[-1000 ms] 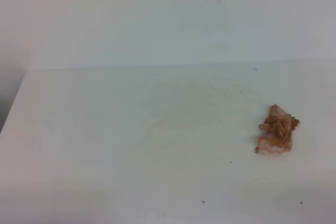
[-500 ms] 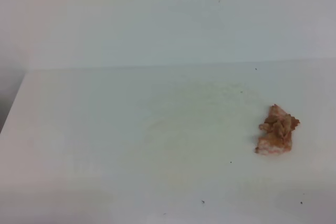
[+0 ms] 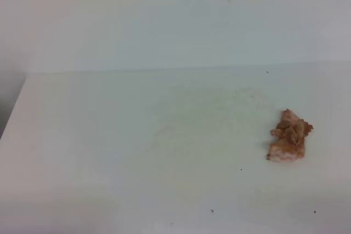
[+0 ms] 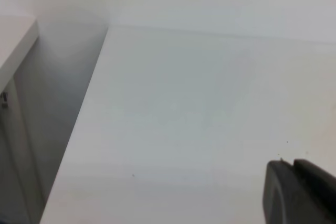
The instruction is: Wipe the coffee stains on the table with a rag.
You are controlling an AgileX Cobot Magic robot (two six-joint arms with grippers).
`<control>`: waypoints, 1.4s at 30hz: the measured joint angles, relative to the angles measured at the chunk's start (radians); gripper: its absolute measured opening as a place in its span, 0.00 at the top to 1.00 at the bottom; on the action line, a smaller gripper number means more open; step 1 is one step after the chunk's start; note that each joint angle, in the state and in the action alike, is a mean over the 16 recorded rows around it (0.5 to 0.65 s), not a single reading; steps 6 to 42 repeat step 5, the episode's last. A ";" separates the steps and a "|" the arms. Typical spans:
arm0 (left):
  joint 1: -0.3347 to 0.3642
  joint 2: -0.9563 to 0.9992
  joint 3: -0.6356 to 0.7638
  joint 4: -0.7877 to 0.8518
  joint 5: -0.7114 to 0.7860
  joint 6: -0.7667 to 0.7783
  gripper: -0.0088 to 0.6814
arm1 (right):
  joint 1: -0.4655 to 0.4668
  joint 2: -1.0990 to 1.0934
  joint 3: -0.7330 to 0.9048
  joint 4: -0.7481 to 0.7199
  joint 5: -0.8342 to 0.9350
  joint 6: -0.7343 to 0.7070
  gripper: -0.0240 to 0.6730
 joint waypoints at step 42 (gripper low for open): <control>0.000 0.000 0.000 0.000 0.000 0.000 0.99 | 0.000 0.000 0.000 0.000 0.000 0.000 0.97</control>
